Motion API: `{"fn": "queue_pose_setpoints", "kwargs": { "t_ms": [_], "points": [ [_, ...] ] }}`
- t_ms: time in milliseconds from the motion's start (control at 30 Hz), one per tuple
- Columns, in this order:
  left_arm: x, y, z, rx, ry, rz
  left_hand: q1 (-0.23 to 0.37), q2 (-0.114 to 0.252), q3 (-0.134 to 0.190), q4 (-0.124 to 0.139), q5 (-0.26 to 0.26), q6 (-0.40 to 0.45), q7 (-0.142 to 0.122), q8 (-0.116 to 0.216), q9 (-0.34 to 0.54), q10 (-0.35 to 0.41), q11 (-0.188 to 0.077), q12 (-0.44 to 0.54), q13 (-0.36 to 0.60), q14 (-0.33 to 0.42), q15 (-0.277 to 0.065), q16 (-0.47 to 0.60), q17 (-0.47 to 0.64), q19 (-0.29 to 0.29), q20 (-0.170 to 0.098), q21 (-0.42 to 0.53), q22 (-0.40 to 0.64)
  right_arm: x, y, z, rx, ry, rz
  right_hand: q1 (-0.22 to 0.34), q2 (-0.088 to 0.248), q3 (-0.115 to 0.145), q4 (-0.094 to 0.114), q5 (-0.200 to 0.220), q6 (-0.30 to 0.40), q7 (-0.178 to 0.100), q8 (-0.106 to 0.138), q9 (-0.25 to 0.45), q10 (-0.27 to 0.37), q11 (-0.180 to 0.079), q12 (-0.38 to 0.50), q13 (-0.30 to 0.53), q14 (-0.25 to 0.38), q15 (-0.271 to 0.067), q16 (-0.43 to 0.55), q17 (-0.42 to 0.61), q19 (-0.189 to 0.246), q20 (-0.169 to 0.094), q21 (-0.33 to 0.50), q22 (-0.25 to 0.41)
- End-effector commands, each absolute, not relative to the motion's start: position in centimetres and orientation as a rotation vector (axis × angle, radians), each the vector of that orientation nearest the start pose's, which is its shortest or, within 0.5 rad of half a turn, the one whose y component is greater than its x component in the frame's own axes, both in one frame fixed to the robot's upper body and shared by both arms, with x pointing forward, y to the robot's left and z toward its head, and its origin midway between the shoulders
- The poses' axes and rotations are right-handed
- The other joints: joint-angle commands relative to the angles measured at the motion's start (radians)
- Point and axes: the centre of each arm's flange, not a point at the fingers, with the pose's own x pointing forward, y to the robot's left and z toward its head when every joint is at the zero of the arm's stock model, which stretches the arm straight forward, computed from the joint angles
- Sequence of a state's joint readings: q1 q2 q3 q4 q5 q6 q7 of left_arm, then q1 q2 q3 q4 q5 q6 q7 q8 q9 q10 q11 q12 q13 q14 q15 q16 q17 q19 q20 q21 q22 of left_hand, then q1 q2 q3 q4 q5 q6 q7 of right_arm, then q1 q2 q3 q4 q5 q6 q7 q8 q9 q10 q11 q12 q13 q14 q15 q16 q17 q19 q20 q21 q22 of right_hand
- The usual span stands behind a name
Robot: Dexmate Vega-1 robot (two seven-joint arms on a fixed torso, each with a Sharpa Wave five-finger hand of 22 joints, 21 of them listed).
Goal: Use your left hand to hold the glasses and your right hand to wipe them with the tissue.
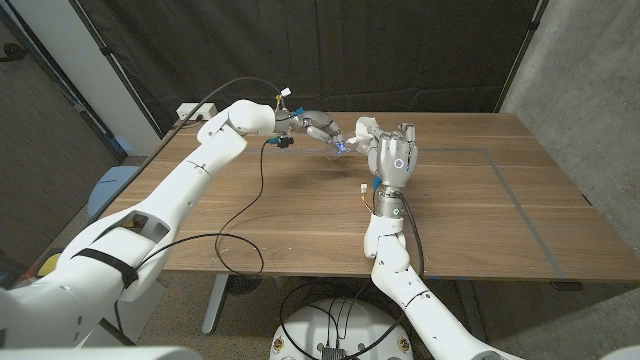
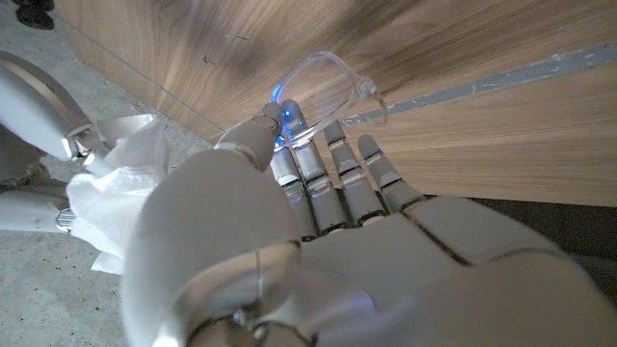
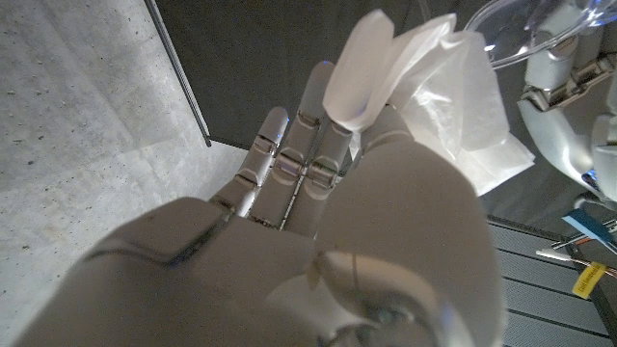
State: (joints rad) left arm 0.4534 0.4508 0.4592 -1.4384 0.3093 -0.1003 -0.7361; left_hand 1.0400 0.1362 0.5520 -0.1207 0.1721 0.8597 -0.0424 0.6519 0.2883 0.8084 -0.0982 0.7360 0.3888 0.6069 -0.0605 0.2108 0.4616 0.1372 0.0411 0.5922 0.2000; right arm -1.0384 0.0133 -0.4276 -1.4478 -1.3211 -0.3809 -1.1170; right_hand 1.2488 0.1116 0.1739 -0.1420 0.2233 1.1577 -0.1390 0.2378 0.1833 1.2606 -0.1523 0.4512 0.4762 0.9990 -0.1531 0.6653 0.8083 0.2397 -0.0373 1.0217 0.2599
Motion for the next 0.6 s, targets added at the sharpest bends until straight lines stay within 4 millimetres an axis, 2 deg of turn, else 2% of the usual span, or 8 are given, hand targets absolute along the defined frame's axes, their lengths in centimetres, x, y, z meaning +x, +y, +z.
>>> {"fn": "queue_pose_setpoints", "kwargs": {
  "t_ms": [33, 300, 600],
  "points": [
    [61.7, 15.6, 12.9, 1.412, -0.636, -0.439, -0.006, 0.000, 0.010, 0.001, 0.006, 0.068, 0.059, 0.006, 0.003, 0.005, -0.008, 0.009, 0.004, -0.001, -0.127, -0.003, 0.002, -0.003, -0.001, 0.007, 0.002, 52.3, -12.4, -4.6, -1.054, -1.016, -1.166, 0.010, 0.002, 0.010, 0.000, -0.001, 0.008, 0.005, -0.002, 0.006, 0.002, -0.007, -0.004, 0.005, 0.011, -0.082, -0.002, 0.002, -0.006, -0.082, 0.010, 0.001],
    [60.3, 14.9, 13.0, 1.601, -0.740, -0.233, -0.011, -0.002, 0.011, 0.004, 0.005, 0.071, 0.052, 0.006, 0.000, 0.004, -0.013, 0.009, 0.001, 0.000, -0.130, -0.004, 0.001, -0.002, -0.002, 0.009, 0.002, 52.4, -12.9, -4.7, -1.125, -0.945, -1.126, 0.009, 0.003, 0.011, 0.001, -0.002, 0.006, 0.001, -0.005, 0.006, 0.001, -0.007, -0.007, 0.010, 0.012, -0.082, -0.004, 0.003, -0.009, -0.084, 0.019, -0.002],
    [59.7, 14.9, 12.4, 1.696, -0.782, -0.118, -0.017, -0.007, 0.011, 0.005, 0.005, 0.076, 0.043, 0.005, -0.007, 0.009, -0.022, 0.012, -0.003, 0.002, -0.139, -0.005, -0.002, -0.002, -0.009, 0.012, 0.001, 52.9, -12.6, -5.0, -1.255, -0.823, -0.989, 0.005, 0.003, 0.010, 0.003, -0.002, 0.003, -0.004, -0.008, 0.007, -0.002, -0.010, -0.012, 0.014, 0.011, -0.082, -0.008, 0.003, -0.012, -0.087, 0.027, -0.006]
  ]
}}
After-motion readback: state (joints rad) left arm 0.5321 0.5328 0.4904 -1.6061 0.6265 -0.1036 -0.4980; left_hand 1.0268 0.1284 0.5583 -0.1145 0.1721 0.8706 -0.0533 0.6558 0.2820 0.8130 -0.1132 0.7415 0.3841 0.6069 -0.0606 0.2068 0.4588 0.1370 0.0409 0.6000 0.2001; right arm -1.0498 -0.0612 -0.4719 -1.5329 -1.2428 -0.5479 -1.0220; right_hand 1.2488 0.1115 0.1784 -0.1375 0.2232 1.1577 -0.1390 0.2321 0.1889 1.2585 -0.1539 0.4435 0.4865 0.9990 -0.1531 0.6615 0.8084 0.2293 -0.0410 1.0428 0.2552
